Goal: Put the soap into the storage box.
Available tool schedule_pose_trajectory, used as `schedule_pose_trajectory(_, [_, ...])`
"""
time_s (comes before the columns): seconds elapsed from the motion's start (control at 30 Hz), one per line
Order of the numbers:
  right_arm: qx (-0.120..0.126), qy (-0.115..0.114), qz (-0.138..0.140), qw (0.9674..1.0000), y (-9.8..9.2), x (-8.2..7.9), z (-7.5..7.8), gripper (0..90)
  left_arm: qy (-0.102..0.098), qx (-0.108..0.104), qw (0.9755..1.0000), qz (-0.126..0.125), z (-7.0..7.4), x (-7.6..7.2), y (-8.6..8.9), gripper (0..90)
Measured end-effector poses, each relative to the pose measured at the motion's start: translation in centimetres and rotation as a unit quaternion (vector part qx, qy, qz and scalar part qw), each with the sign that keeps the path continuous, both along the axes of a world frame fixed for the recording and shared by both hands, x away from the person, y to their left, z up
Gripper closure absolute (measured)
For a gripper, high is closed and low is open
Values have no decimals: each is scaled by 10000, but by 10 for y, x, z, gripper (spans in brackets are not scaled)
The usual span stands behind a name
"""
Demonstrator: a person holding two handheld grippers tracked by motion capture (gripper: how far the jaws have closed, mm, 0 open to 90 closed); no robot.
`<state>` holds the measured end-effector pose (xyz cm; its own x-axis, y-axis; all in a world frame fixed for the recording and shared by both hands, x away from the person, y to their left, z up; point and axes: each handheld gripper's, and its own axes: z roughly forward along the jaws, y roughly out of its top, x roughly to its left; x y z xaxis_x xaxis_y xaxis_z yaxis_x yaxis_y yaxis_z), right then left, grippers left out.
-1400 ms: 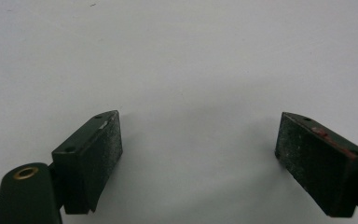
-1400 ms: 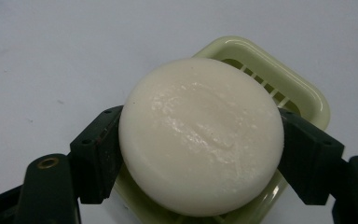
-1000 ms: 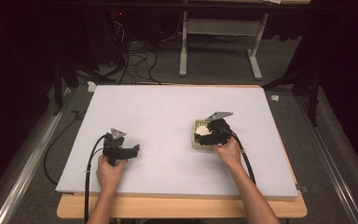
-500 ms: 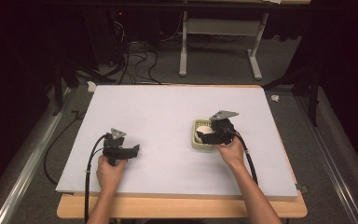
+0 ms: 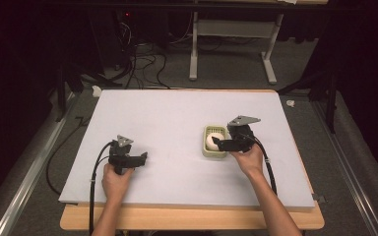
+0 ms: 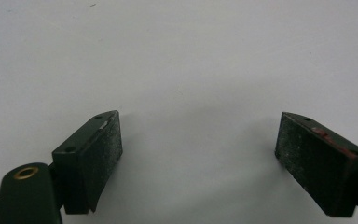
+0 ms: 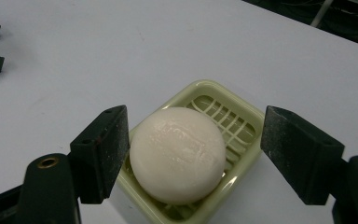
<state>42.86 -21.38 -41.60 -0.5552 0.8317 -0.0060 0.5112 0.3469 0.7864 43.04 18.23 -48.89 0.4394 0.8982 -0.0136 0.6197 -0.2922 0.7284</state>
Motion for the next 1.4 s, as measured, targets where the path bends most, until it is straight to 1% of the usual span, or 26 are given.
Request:
schedule_pose_trajectory(0.03, [3, -32, 17, 10000, -1, 0, 0, 244, 1, -3, 10000, 1, 0, 0, 0, 151])
schedule_pose_trajectory(0.13, [44, -50, -31, 10000, -5, -2, 3, 246, 1, -2, 10000, 0, 0, 0, 0, 151])
schedule_pose_trajectory(0.43, [83, -122, -49, 9999, -13, -6, 7, 251, 2, -2, 10000, -1, 0, 0, 0, 151])
schedule_pose_trajectory(0.53, [144, -122, -85, 9998, -15, -7, 9, 252, 1, -2, 10000, 0, 0, 0, 0, 151])
schedule_pose_trajectory(0.83, [142, -173, -103, 9997, -20, -11, 12, 255, 1, -2, 10000, -1, 0, 0, 0, 151])
schedule_pose_trajectory(0.9, [214, -196, -139, 9995, -24, -13, 13, 258, 2, -3, 10000, 0, 0, 0, 0, 151])
schedule_pose_trajectory(1.07, [205, -224, -167, 9994, -30, -15, 14, 260, 1, -3, 10000, 0, 0, 0, 0, 151])
schedule_pose_trajectory(1.17, [285, -260, -205, 9990, -35, -16, 15, 261, 1, -3, 10000, -1, 0, 0, 0, 151])
schedule_pose_trajectory(1.4, [301, -261, -254, 9989, -43, -19, 15, 262, 2, -5, 10000, 0, 0, 0, 0, 151])
